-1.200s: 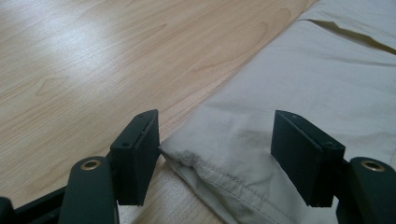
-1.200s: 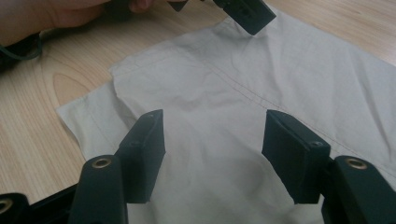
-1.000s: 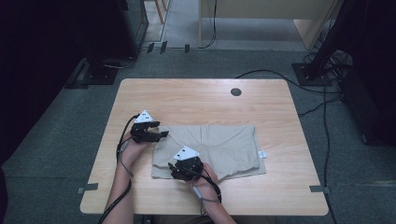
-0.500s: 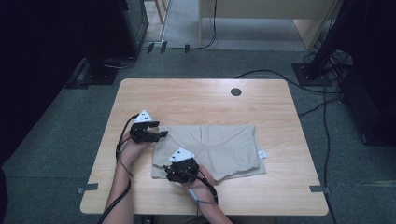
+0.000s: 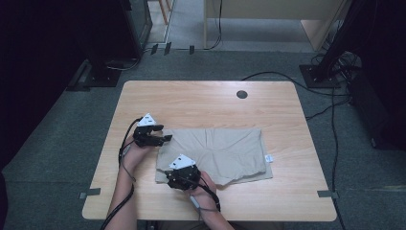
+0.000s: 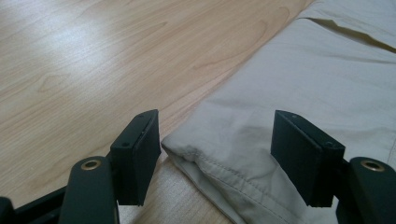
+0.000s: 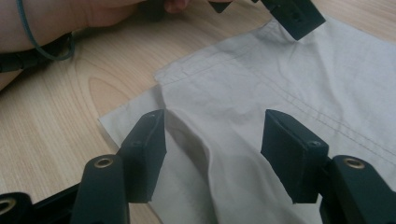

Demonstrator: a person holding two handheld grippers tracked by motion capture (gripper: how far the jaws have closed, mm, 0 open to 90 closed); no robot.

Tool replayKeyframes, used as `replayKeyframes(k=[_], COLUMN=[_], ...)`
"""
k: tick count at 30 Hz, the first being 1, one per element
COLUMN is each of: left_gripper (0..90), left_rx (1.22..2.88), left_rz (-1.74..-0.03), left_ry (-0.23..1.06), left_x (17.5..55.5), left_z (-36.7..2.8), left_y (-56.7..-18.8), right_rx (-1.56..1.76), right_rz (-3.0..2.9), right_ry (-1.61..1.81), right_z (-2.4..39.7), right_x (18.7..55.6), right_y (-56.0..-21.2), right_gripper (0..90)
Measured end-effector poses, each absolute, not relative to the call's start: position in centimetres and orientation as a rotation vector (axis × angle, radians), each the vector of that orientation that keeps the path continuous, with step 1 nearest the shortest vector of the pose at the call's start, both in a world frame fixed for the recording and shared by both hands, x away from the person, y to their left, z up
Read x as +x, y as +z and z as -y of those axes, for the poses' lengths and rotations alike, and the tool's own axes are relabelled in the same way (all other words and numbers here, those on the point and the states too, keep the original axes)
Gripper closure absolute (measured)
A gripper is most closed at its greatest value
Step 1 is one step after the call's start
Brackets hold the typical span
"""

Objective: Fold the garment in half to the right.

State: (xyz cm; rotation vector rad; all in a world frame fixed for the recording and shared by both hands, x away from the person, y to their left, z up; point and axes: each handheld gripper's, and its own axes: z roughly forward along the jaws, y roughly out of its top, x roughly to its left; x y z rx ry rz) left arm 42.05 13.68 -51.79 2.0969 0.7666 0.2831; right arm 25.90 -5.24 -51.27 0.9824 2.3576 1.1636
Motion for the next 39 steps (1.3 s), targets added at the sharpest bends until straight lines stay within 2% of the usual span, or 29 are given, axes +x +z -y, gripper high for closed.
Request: replayKeyframes(k=[32,35,36,37,38,39], left_gripper=[35.2,35.3,36.6,36.6,37.4,37.4], left_rx=[2.101,2.106,2.109,2.112,2.113,2.113], left_rz=[-0.757,-0.755,-0.756,-0.758,-0.758,-0.758], left_ry=[0.278,0.279,0.277,0.279,0.276,0.274], left_x=[42.0,42.0,41.9,41.9,42.0,42.0], left_z=[-13.7,-13.7,-13.7,-13.7,-13.7,-13.8], left_y=[-51.8,-51.8,-51.8,-51.8,-51.8,-51.8], right_rx=[0.942,0.942,0.958,0.958,0.970,0.970], right_rz=[-2.425,-2.420,-2.418,-2.418,-2.416,-2.416], right_ry=[1.111,1.121,1.133,1.133,1.141,1.141], right_z=[2.1,2.1,2.3,2.3,2.6,2.6], right_x=[25.7,25.9,26.1,26.1,26.3,26.3], right_y=[-52.2,-52.2,-52.2,-52.2,-52.2,-52.2], right_gripper=[41.0,47.2,55.1,55.1,62.6,62.6])
